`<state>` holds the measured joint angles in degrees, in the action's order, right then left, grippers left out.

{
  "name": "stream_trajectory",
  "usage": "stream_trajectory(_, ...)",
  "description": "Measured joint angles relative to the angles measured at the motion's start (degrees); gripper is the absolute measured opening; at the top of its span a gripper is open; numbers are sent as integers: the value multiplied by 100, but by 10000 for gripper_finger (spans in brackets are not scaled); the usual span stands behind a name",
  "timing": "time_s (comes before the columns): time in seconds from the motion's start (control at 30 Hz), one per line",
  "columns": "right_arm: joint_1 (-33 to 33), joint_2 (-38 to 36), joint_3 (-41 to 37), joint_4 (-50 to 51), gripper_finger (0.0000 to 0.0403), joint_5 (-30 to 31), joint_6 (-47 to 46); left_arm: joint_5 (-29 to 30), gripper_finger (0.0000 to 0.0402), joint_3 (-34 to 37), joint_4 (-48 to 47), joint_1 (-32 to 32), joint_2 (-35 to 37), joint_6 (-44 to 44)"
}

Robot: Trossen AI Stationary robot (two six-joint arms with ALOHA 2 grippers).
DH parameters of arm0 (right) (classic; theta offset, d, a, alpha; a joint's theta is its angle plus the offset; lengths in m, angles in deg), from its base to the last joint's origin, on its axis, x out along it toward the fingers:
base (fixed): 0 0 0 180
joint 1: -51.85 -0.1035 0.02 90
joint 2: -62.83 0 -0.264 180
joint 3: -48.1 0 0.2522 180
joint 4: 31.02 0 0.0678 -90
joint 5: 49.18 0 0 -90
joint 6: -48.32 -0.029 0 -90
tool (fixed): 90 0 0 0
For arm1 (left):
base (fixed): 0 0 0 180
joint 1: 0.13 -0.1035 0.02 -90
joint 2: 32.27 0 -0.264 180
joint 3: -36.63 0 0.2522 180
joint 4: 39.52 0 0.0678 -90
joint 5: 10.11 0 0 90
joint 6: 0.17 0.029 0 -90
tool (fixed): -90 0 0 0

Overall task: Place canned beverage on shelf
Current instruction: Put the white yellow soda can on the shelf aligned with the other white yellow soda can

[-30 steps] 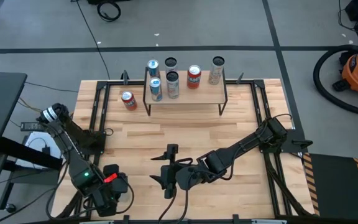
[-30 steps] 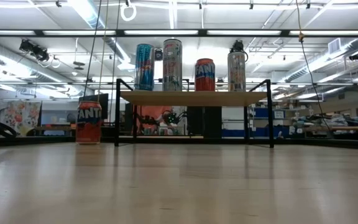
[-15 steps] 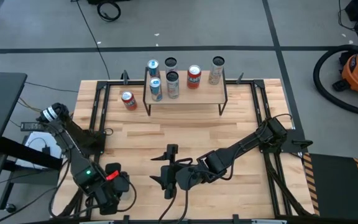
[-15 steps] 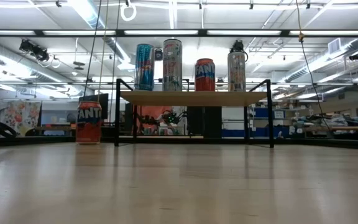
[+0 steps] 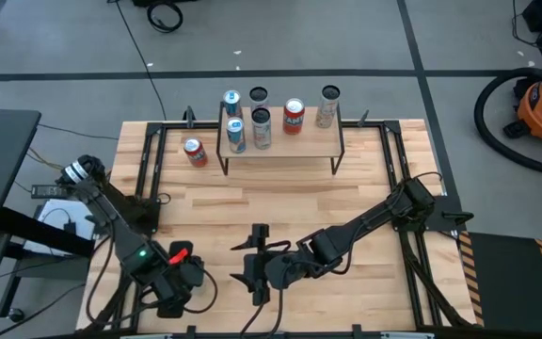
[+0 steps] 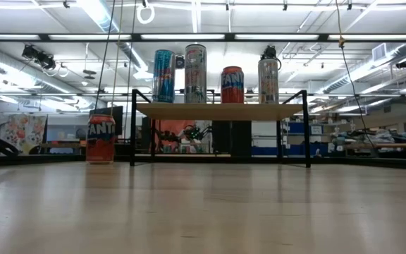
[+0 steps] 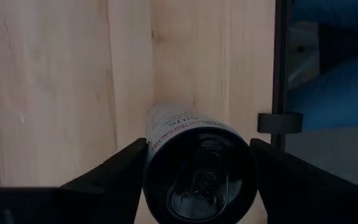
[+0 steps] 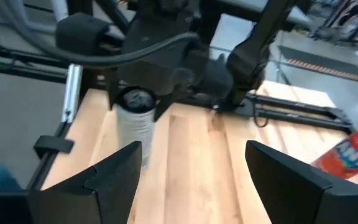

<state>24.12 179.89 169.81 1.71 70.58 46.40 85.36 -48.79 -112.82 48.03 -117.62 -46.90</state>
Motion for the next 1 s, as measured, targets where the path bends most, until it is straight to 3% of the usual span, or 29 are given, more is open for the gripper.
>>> stream_trajectory(0.27, 0, 2, -58, -133, 300, -549, 252, -47, 259, 0, -34, -50, 5, -44)
stream_trajectory(0.5, 1, 2, -58, -258, 324, -505, 526, -10, 259, 0, -29, -50, 5, -112)
stream_trajectory(0.7, 10, 2, -58, -139, 351, 59, 111, 90, 259, -30, -58, -252, 2, 121)
stream_trajectory(1.0, 42, -4, -773, -439, 351, -415, -726, 275, 259, -302, -339, -487, -12, 620)
